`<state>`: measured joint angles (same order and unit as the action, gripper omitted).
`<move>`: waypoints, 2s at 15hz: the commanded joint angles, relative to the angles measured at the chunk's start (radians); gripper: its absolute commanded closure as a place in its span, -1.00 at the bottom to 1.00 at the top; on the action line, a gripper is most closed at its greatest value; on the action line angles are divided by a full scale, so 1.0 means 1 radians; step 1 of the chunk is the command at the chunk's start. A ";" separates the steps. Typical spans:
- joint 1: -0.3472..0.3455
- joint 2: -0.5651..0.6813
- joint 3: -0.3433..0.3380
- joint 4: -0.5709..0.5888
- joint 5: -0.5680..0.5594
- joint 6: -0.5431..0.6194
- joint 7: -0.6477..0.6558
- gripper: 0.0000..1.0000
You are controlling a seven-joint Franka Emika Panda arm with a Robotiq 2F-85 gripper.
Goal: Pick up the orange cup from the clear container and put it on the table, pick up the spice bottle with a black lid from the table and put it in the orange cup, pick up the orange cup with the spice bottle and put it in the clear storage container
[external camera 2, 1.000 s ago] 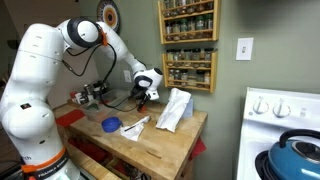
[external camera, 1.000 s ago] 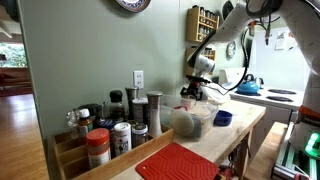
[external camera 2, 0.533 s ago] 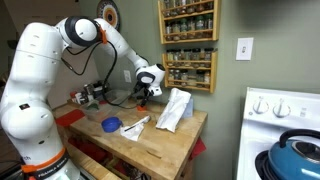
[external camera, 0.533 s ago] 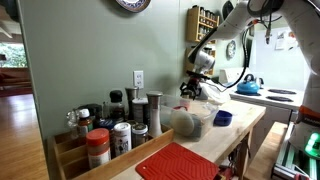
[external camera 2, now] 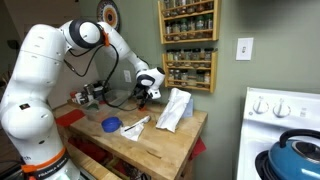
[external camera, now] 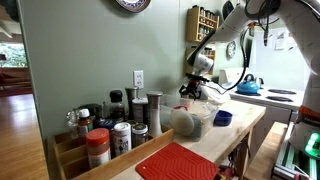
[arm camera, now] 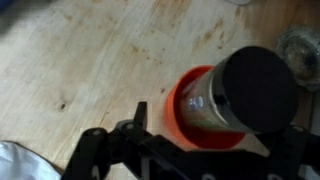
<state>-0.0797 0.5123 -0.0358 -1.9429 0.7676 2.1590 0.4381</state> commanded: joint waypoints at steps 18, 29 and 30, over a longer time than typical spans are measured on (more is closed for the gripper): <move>0.010 0.085 -0.003 0.058 0.074 -0.020 -0.010 -1.00; 0.037 0.029 -0.013 0.068 0.023 -0.127 0.069 0.00; 0.044 0.018 -0.016 0.071 0.010 -0.143 0.092 0.00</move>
<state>-0.0628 0.5672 -0.0322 -1.8787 0.8245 2.0778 0.4574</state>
